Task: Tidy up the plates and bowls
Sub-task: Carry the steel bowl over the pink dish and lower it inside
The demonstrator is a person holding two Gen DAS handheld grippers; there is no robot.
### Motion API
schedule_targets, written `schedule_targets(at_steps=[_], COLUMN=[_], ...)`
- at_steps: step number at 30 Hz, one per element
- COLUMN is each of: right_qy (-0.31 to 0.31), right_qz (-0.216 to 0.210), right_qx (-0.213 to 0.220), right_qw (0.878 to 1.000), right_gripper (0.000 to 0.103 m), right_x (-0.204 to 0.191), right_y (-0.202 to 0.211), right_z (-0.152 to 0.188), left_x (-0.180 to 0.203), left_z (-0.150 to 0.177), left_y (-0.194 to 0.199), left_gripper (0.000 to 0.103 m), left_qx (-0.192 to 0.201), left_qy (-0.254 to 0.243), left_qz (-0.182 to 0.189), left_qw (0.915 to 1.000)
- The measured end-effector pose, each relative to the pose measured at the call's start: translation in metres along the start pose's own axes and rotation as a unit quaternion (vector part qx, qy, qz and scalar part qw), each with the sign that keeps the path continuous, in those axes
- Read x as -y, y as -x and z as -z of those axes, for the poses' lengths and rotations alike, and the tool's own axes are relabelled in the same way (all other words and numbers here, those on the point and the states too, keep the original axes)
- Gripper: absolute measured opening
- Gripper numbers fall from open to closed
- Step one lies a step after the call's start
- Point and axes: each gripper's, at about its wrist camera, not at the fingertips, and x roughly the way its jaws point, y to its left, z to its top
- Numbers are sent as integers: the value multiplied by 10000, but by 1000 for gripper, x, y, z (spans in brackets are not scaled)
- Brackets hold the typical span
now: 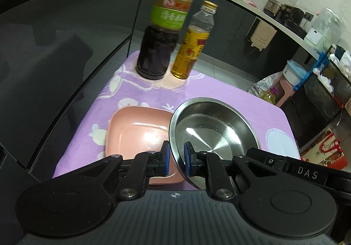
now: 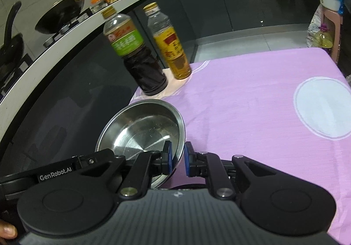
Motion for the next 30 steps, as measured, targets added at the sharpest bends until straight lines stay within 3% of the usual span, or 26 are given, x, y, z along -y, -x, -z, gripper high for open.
schedule_targets(at_steps=[12, 30], right_qy=[70, 331], right_qz=[-169, -69], right_qx=[-328, -675], right_qw=[9993, 9971], right_gripper=[10, 10], right_x=[-21, -36], right_y=[-25, -59], right_z=[1, -2], left_x=[-29, -50], left_z=[0, -2], left_y=[-1, -20], left_gripper=[12, 13], left_qx=[85, -11], left_qy=[149, 132], left_qz=[-187, -418], left_qw=[9997, 9990])
